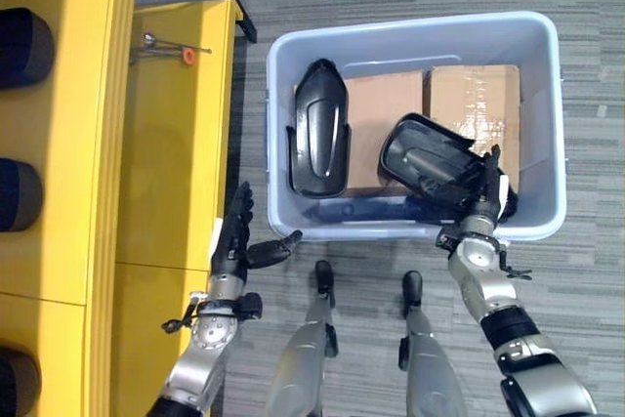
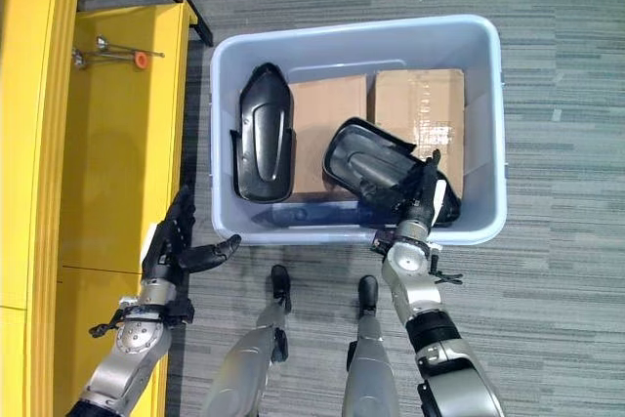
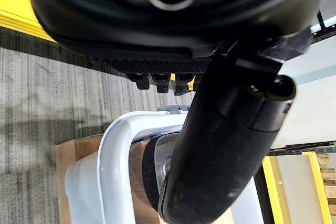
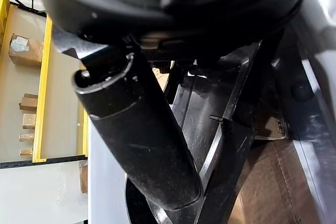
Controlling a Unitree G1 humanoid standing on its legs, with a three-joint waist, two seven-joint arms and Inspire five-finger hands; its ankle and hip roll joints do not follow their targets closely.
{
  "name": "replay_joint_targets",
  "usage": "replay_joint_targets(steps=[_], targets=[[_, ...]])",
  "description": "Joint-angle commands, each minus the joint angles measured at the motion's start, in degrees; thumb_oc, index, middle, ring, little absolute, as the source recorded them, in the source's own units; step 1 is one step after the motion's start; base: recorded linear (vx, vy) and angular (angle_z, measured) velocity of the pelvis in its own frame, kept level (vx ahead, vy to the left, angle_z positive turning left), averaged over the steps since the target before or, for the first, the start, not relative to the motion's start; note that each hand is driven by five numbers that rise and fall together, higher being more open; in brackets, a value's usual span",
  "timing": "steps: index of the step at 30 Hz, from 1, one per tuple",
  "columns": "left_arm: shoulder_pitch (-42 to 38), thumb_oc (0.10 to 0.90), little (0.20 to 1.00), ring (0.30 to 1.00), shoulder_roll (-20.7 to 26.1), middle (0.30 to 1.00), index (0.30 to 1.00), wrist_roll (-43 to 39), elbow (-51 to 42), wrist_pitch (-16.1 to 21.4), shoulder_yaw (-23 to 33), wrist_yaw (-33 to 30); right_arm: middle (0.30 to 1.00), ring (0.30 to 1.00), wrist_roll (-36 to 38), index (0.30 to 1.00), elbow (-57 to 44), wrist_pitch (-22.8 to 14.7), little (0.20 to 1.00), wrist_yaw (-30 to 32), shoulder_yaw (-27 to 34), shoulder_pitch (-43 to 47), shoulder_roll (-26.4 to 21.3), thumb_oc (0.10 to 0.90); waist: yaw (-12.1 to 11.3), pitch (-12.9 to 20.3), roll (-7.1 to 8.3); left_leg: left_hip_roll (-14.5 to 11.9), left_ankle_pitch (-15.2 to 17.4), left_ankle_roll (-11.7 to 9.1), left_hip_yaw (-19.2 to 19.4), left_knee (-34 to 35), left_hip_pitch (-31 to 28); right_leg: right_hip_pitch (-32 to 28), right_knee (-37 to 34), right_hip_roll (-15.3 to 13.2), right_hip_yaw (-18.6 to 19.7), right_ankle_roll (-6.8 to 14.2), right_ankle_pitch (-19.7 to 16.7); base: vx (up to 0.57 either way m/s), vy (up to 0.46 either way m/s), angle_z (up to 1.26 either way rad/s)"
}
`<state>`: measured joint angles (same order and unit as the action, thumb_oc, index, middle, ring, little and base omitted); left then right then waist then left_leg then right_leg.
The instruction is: Move parts from the plastic box to the shelf.
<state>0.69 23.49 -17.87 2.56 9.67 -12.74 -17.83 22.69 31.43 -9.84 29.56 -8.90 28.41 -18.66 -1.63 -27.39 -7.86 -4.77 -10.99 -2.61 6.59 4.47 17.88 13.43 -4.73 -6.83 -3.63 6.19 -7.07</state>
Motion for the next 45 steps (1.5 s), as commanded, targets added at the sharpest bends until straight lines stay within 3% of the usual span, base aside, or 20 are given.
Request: replay_joint_targets(steps=[1, 14, 22, 33, 37, 40, 43, 45], targets=[[-0.4, 0.900, 1.000, 1.000, 2.5, 1.000, 1.000, -1.2, -4.6, 6.0, 1.8, -2.0, 1.000, 1.000, -0.7, 1.000, -1.6, -2.6, 1.000, 0.0, -0.6, 5.5, -0.8, 0.900, -0.7, 1.6, 2.61, -2.3, 2.9, -2.1, -1.0, -1.0, -2.8, 3.9, 7.0, -4.6, 1.8, 2.3, 1.7, 0.00, 0.000, 0.00], [-1.6, 0.900, 1.000, 1.000, 2.6, 1.000, 1.000, -2.0, -6.0, 7.3, 1.8, -2.6, 1.000, 1.000, -7.2, 1.000, 8.1, 0.8, 1.000, -0.6, -4.3, 19.9, -9.6, 0.900, -2.0, -1.4, 2.90, -2.3, 2.3, -2.1, -1.4, -0.9, -0.3, 6.7, 8.1, -4.1, 1.6, 2.0, 1.6, 0.00, 0.000, 0.01], [-1.9, 0.900, 1.000, 1.000, 2.9, 1.000, 1.000, -2.5, -6.6, 8.3, 2.6, -2.2, 1.000, 1.000, -14.8, 1.000, 11.2, 3.0, 1.000, -4.7, -11.6, 25.0, -14.8, 0.900, -3.1, -1.9, 4.11, -2.6, 2.2, -2.2, -2.1, -1.1, 0.6, 7.2, 8.9, -3.9, 0.9, 1.8, 1.9, 0.00, -0.003, 0.01], [-2.3, 0.900, 1.000, 1.000, 3.1, 1.000, 1.000, -2.3, -6.7, 9.3, 3.7, -1.5, 1.000, 1.000, -26.5, 1.000, 14.9, 5.0, 1.000, -8.1, -19.8, 29.0, -19.4, 0.900, -4.4, -2.1, 4.62, -2.5, 2.0, -2.3, -3.0, -1.3, 1.3, 7.2, 8.9, -3.9, -0.1, 1.8, 1.9, -0.01, -0.004, 0.03], [-2.4, 0.900, 1.000, 1.000, 3.7, 1.000, 1.000, -2.8, -7.4, 10.2, 4.0, -1.1, 1.000, 1.000, -30.8, 1.000, 19.8, 5.5, 1.000, -9.4, -24.5, 34.6, -23.4, 0.900, -5.5, -2.3, 4.48, -2.3, 1.7, -2.4, -3.5, -1.3, 2.1, 7.7, 8.8, -4.0, -0.5, 1.8, 1.7, -0.02, 0.003, 0.08], [-1.8, 0.900, 1.000, 1.000, 4.8, 1.000, 1.000, -3.1, -8.1, 10.9, 5.0, -0.3, 1.000, 1.000, -40.8, 1.000, 24.4, 6.8, 1.000, -11.8, -35.2, 41.8, -31.0, 0.900, -6.3, -2.4, 4.56, -2.1, 1.3, -2.6, -3.9, -0.9, 2.8, 8.3, 8.7, -4.0, -0.9, 1.7, 1.6, -0.02, 0.012, 0.07], [-1.5, 0.900, 1.000, 1.000, 5.0, 1.000, 1.000, -3.0, -8.2, 11.1, 5.5, -0.4, 1.000, 1.000, -44.6, 1.000, 26.4, 7.7, 1.000, -11.7, -38.3, 43.9, -32.7, 0.900, -6.3, -2.4, 4.51, -2.1, 1.2, -2.6, -4.0, -0.8, 3.0, 8.5, 8.6, -4.1, -1.0, 1.7, 1.4, -0.01, 0.003, 0.12], [-1.6, 0.900, 1.000, 1.000, 5.4, 1.000, 1.000, -2.5, -8.1, 11.1, 6.1, -0.4, 1.000, 1.000, -50.5, 1.000, 28.9, 8.5, 1.000, -12.9, -43.6, 46.6, -33.9, 0.900, -6.3, -2.4, 4.43, -2.1, 1.0, -2.7, -3.9, -0.6, 3.2, 8.8, 8.7, -4.1, -0.9, 1.7, 1.3, 0.00, 0.000, 0.00]])
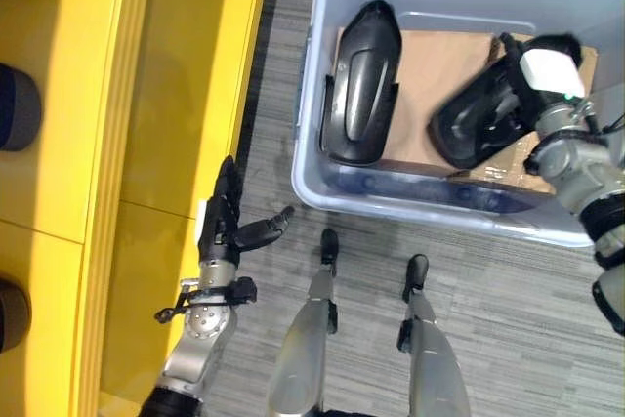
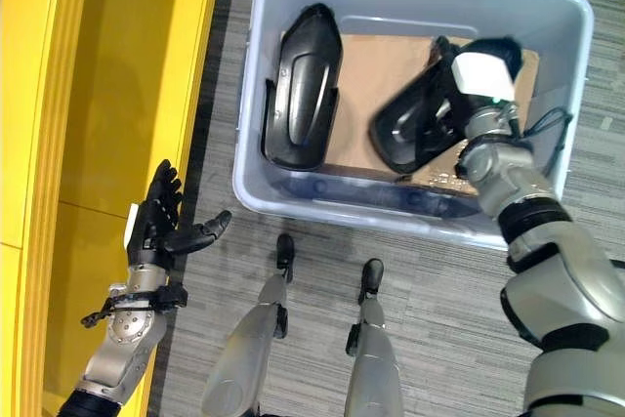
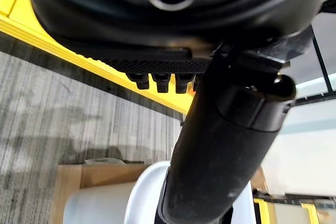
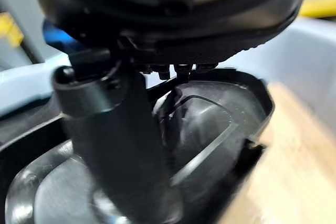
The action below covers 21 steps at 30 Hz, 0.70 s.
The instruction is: Move parts from the plastic box to the shelf.
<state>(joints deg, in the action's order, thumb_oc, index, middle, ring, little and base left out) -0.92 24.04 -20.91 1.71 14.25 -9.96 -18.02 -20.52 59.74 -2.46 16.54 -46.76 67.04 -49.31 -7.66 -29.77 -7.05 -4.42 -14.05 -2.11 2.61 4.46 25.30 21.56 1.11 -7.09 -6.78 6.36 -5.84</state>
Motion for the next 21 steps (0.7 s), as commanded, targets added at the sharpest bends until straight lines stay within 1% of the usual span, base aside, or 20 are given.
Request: replay_joint_targets(steps=[1, 7, 9, 13, 15, 18, 19, 21], targets=[[0.0, 0.900, 1.000, 1.000, 4.8, 1.000, 1.000, 0.5, -7.3, 6.5, 3.3, -0.2, 1.000, 1.000, -7.3, 1.000, 0.6, 1.1, 1.000, 0.1, -5.8, 8.1, -3.3, 0.900, -0.2, 0.0, 3.59, -2.4, 4.1, -3.2, 0.1, -0.5, -4.2, 0.7, 2.8, -3.8, 2.2, 1.5, 0.1, 0.00, 0.000, 0.00], [0.0, 0.900, 1.000, 1.000, 4.9, 1.000, 1.000, 0.5, -7.3, 6.6, 4.3, -0.5, 1.000, 1.000, -9.4, 1.000, 2.4, 2.4, 1.000, 1.1, -7.1, 11.5, -4.4, 0.900, -0.2, 0.0, 3.64, -2.4, 3.8, -3.4, 0.1, -0.3, -4.2, 0.8, 2.6, -3.7, 2.2, 1.5, 0.0, 0.00, 0.000, 0.01], [-0.1, 0.900, 1.000, 1.000, 4.8, 1.000, 1.000, 0.8, -7.3, 6.4, 4.5, -0.6, 1.000, 1.000, -9.4, 1.000, 1.7, 2.5, 1.000, 1.4, -7.3, 12.2, -5.0, 0.900, -0.1, 0.0, 3.75, -2.4, 3.9, -3.4, 0.1, -0.3, -4.3, 0.7, 2.6, -3.7, 2.2, 1.5, 0.0, 0.00, 0.000, 0.00], [0.0, 0.900, 1.000, 1.000, 4.7, 1.000, 1.000, 1.3, -7.1, 6.0, 5.2, -1.0, 1.000, 1.000, -8.3, 1.000, -2.6, 3.1, 1.000, 2.8, -5.5, 12.9, -6.2, 0.900, 0.6, 0.1, 4.33, -2.5, 4.0, -3.4, 0.2, -0.2, -4.7, 0.5, 2.6, -3.7, 2.3, 1.5, 0.0, 0.00, 0.000, 0.00], [-0.1, 0.900, 1.000, 1.000, 4.5, 1.000, 1.000, 1.6, -7.1, 5.7, 5.5, -1.3, 1.000, 1.000, -6.6, 1.000, -7.0, 3.4, 1.000, 4.1, -2.8, 12.8, -6.6, 0.900, 1.2, 0.1, 4.85, -2.5, 4.2, -3.4, 0.3, -0.2, -4.8, 0.4, 2.4, -3.6, 2.4, 1.5, 0.0, 0.00, 0.000, 0.00], [-0.1, 0.900, 1.000, 1.000, 4.3, 1.000, 1.000, 1.9, -6.9, 5.2, 6.2, -1.7, 1.000, 1.000, -6.0, 1.000, -12.9, 4.2, 1.000, 5.1, 0.8, 11.3, -6.6, 0.900, 1.8, 0.1, 5.40, -2.7, 4.3, -3.4, 0.5, -0.2, -5.1, 0.3, 2.4, -3.6, 2.7, 1.5, 0.0, 0.00, 0.000, 0.00], [0.1, 0.900, 1.000, 1.000, 4.1, 1.000, 1.000, 2.0, -6.9, 5.1, 6.4, -1.9, 1.000, 1.000, -4.9, 1.000, -16.0, 4.1, 1.000, 5.7, 2.9, 10.3, -6.4, 0.900, 2.1, 0.1, 5.58, -2.7, 4.4, -3.3, 0.6, -0.2, -5.3, 0.2, 2.4, -3.5, 2.7, 1.5, 0.0, 0.00, 0.000, 0.00], [0.3, 0.900, 1.000, 1.000, 3.7, 1.000, 1.000, 2.5, -6.9, 4.6, 7.1, -2.4, 1.000, 1.000, -5.0, 1.000, -22.8, 4.7, 1.000, 6.6, 7.1, 7.6, -6.3, 0.900, 2.8, 0.1, 6.13, -2.7, 4.6, -3.3, 0.9, -0.1, -5.5, 0.2, 2.2, -3.4, 3.0, 1.6, -0.1, 0.00, 0.000, 0.00]])
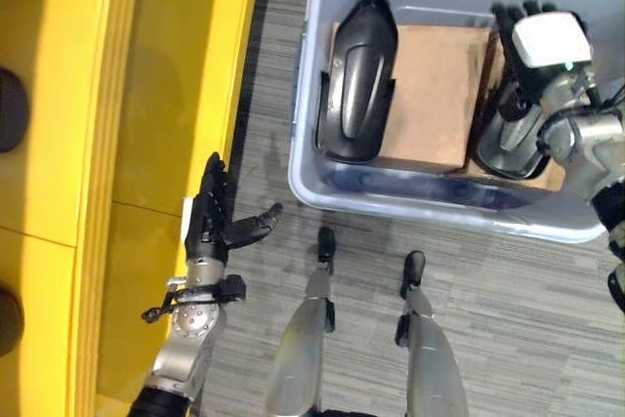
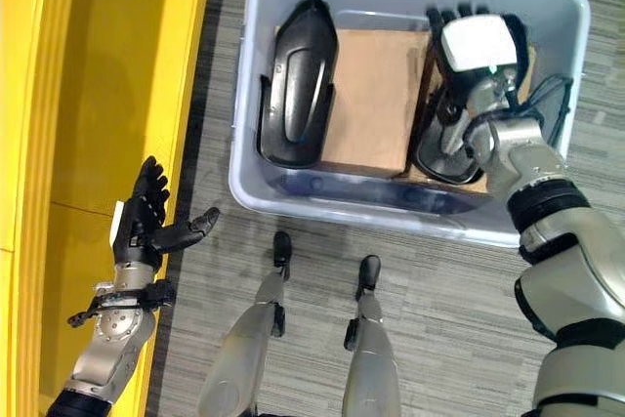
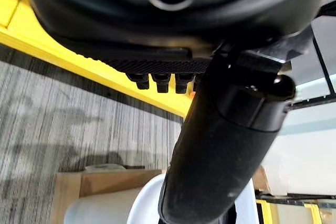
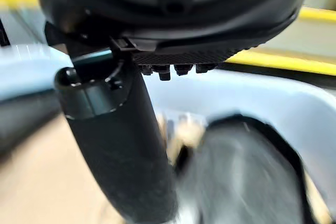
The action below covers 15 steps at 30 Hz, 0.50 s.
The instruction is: Move parts from the plastic box to the shelf.
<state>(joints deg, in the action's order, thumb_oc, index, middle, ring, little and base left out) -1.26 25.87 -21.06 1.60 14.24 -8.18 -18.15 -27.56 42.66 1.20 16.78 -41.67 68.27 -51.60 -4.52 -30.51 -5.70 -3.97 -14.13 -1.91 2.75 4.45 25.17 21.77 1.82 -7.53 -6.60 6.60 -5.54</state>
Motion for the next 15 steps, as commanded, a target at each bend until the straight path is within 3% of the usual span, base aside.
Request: replay_joint_targets(steps=[1, 4, 5, 12, 15], targets=[[0.7, 0.900, 1.000, 1.000, 1.6, 1.000, 1.000, 2.8, -6.7, 4.4, 5.6, -2.4, 1.000, 1.000, 1.6, 1.000, -7.6, 1.0, 1.000, 6.9, 3.4, 5.7, -3.9, 0.900, -0.1, 0.8, 4.84, -3.2, 4.7, -3.5, 0.8, -0.1, -5.4, -0.1, 1.5, -2.9, 2.9, 1.4, -0.3, 0.00, 0.000, 0.00], [1.1, 0.900, 1.000, 1.000, 1.6, 1.000, 1.000, 3.8, -7.1, 3.9, 6.3, -2.9, 1.000, 1.000, -1.7, 1.000, -15.0, 2.5, 1.000, 9.3, 9.9, 1.7, -4.4, 0.900, 0.4, 1.0, 5.21, -3.2, 5.0, -3.4, 1.0, -0.1, -5.8, -0.2, 1.4, -2.9, 3.1, 1.5, -0.3, 0.00, 0.000, 0.00], [1.0, 0.900, 1.000, 1.000, 1.2, 1.000, 1.000, 4.7, -7.6, 3.4, 6.8, -3.8, 1.000, 1.000, -3.2, 1.000, -22.6, 2.9, 1.000, 11.8, 17.4, -2.9, -1.7, 0.900, 1.1, 1.1, 5.31, -3.2, 5.3, -3.3, 1.3, -0.1, -6.0, -0.2, 1.4, -2.9, 3.5, 1.6, -0.4, 0.01, 0.017, -0.03], [1.4, 0.900, 1.000, 1.000, 0.6, 1.000, 1.000, 5.9, -8.0, 2.5, 7.1, -4.5, 1.000, 1.000, -4.9, 1.000, -33.7, 2.6, 1.000, 13.2, 27.5, -12.8, 3.9, 0.900, 2.1, 1.3, 5.68, -3.2, 5.7, -3.1, 1.9, -0.2, -6.3, 0.0, 1.5, -2.7, 4.1, 1.7, -0.3, 0.01, 0.014, -0.10], [2.1, 0.900, 1.000, 1.000, -0.2, 1.000, 1.000, 6.7, -8.0, 1.7, 7.5, -4.4, 1.000, 1.000, -2.5, 1.000, -39.5, 0.9, 1.000, 12.7, 32.0, -21.1, 8.9, 0.900, 3.1, 1.1, 5.89, -3.2, 5.8, -2.9, 2.3, -0.3, -6.3, 0.1, 1.4, -2.6, 4.5, 1.8, -0.3, 0.01, -0.003, -0.03]])
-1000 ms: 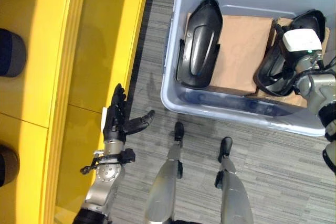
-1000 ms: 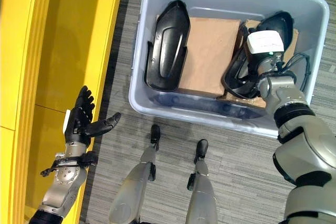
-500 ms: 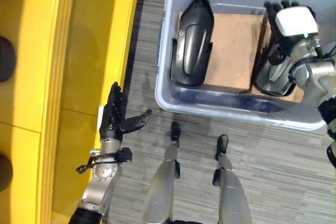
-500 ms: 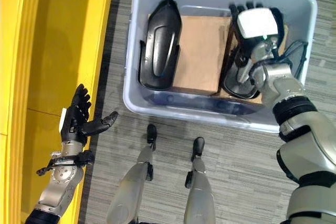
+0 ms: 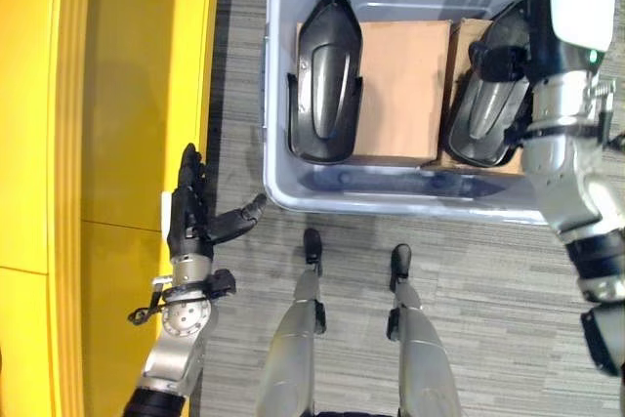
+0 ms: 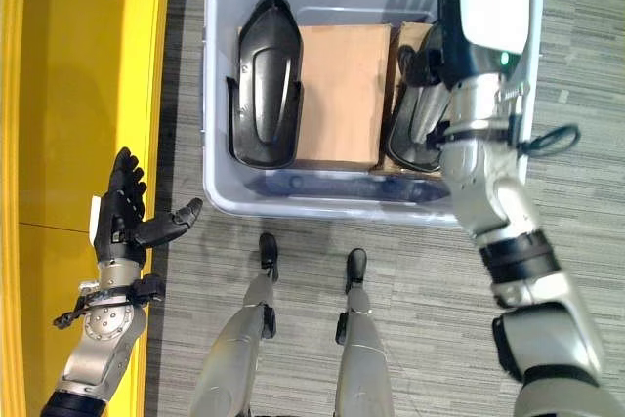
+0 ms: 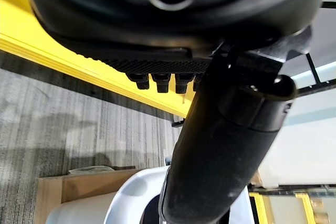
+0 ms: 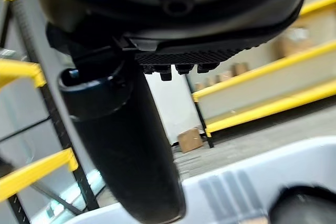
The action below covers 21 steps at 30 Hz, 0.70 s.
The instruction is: Move parts from the plastic box to the shelf.
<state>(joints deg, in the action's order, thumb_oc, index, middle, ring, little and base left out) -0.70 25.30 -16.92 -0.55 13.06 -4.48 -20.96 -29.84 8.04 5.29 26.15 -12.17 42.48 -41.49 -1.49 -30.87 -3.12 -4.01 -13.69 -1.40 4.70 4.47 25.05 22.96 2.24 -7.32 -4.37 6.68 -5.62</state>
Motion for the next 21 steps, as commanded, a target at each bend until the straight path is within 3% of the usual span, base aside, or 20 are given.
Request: replay_joint_targets(steps=[1, 2, 12, 21], targets=[[2.0, 0.900, 1.000, 1.000, 0.4, 1.000, 1.000, 2.8, -6.1, 2.6, 3.7, -1.5, 1.000, 1.000, 0.4, 1.000, -7.3, -3.6, 1.000, 2.9, 4.3, 1.4, 0.2, 0.900, 0.1, 1.7, 3.60, -3.2, 5.5, -3.4, 0.4, -0.4, -6.2, -1.1, 1.0, -2.9, 2.4, 1.8, -0.2, 0.02, -0.009, -0.09], [2.5, 0.900, 1.000, 1.000, 0.0, 1.000, 1.000, 3.0, -6.0, 2.5, 4.0, -1.7, 1.000, 1.000, 2.8, 1.000, -9.2, -5.0, 1.000, 3.9, 6.0, -2.1, 2.8, 0.900, 0.6, 1.3, 3.61, -3.2, 5.6, -3.3, 0.6, -0.6, -6.2, -0.9, 1.1, -2.8, 2.6, 1.8, -0.2, 0.01, -0.008, -0.10], [5.5, 0.900, 1.000, 1.000, 1.1, 1.000, 1.000, 4.1, -7.5, 2.4, 5.2, -2.2, 1.000, 1.000, 5.8, 1.000, -18.1, -9.0, 1.000, 4.1, 9.6, -17.1, 8.5, 0.900, 1.6, 1.1, 4.28, -3.3, 6.0, -3.2, 1.4, -1.2, -6.2, -0.4, 1.2, -2.5, 3.3, 1.9, -0.4, 0.01, -0.009, -0.05], [6.8, 0.900, 1.000, 1.000, 1.7, 1.000, 1.000, 4.7, -7.8, 2.5, 5.4, -2.6, 1.000, 1.000, 6.9, 1.000, -17.7, -9.9, 1.000, 3.7, 7.5, -20.8, 9.7, 0.900, 1.8, 1.1, 3.89, -3.2, 6.2, -3.1, 1.7, -1.3, -5.8, 0.3, 1.6, -2.4, 3.7, 1.9, -0.3, 0.01, -0.004, -0.04]])
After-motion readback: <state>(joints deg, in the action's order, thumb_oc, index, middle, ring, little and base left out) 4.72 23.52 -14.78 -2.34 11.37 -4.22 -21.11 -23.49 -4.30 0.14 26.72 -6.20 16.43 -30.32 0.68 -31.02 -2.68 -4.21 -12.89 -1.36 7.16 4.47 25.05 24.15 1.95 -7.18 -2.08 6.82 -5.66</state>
